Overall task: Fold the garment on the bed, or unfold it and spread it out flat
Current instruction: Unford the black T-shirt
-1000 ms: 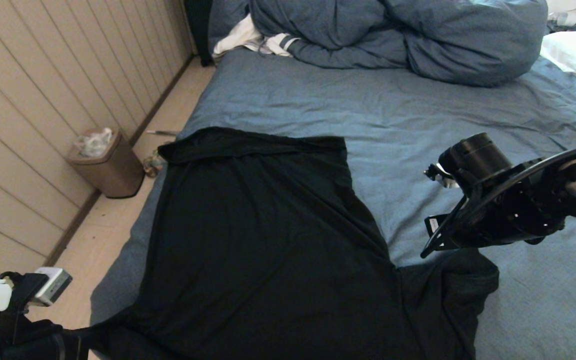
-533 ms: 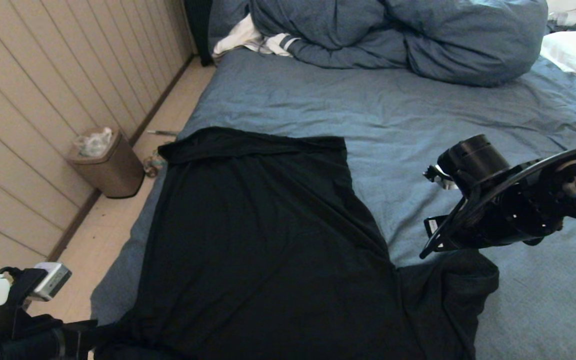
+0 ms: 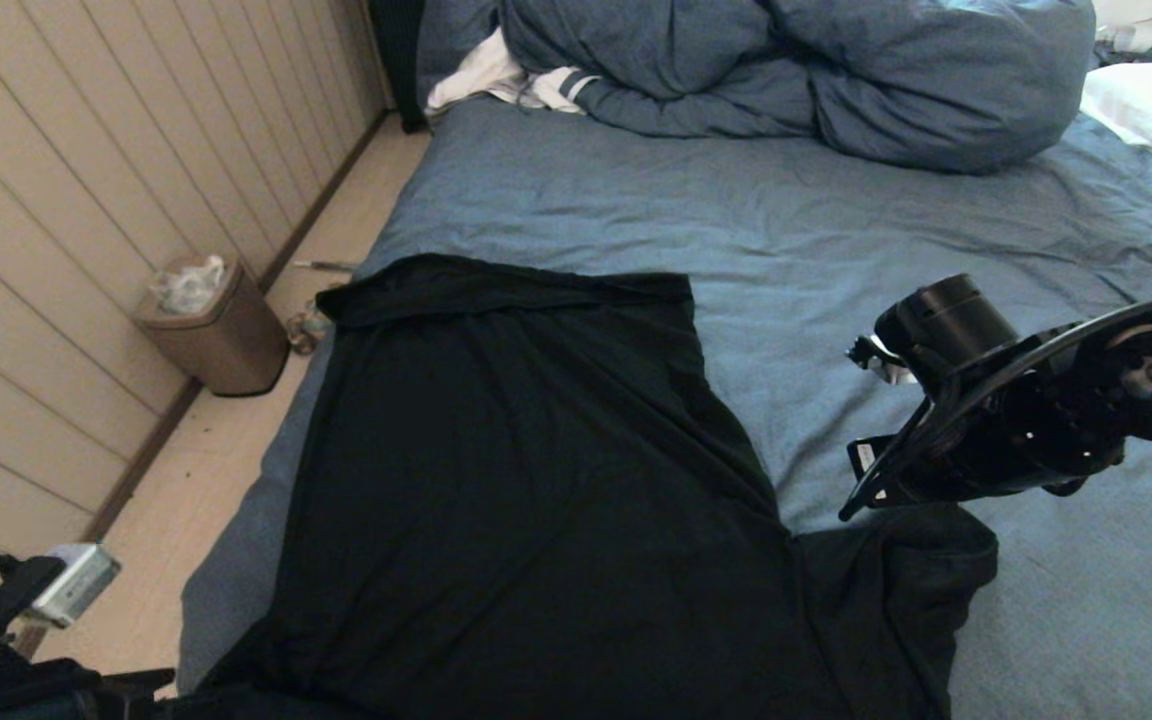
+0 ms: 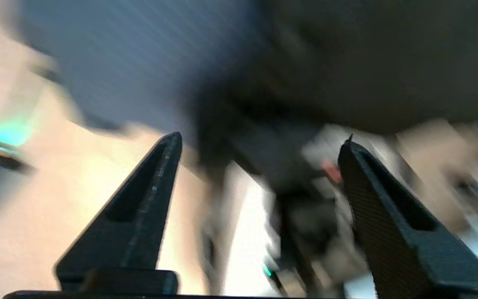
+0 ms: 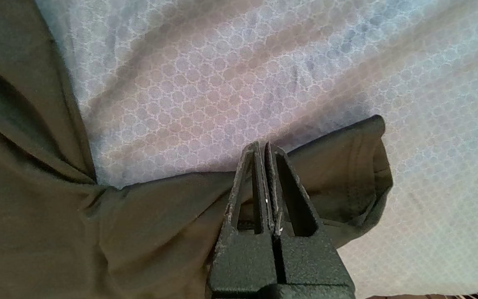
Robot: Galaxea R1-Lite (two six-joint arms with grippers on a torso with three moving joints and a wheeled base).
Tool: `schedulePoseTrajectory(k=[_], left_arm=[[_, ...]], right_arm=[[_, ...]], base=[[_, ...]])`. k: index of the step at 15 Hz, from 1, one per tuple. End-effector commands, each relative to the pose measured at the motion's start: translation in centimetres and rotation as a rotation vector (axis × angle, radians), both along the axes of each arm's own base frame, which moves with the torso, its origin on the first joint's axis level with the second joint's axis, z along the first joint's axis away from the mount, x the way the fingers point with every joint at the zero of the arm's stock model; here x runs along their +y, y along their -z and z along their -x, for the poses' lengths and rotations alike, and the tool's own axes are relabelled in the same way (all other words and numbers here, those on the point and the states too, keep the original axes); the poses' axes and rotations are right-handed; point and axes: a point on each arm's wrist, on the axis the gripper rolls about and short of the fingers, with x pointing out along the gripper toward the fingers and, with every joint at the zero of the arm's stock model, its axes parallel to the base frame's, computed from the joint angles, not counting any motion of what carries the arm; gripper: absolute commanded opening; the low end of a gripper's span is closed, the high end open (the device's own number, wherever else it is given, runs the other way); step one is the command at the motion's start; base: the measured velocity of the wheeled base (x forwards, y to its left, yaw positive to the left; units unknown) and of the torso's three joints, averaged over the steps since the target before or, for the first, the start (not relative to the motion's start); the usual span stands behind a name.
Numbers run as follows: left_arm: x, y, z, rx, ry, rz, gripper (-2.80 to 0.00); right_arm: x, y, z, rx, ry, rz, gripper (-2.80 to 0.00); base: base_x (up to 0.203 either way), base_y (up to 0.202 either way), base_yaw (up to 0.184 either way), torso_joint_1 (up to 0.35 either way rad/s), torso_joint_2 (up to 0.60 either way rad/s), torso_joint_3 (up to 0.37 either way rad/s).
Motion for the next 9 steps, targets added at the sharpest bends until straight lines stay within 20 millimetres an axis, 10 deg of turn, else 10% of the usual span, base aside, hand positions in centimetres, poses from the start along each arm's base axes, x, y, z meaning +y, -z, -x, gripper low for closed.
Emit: schedulePoseTrajectory(k=[1,9], left_arm=[[-0.7,-0.7,1.5,0.085,0.085,0.069,0.00],[-1.1,1.9,0.1,0.307,0.095,0.082,0.00]], right_arm=[[0.1,0.2,-0.2,0.003,-0.001,0.000,-2.80],[0.1,0.8,-1.3,0.005,0.009,-0.006,-2.80]], base=[[0.000,0.000,0.000,0.000,0.00,0.000],[0.000,0.000,0.000,0.000,0.00,0.000]])
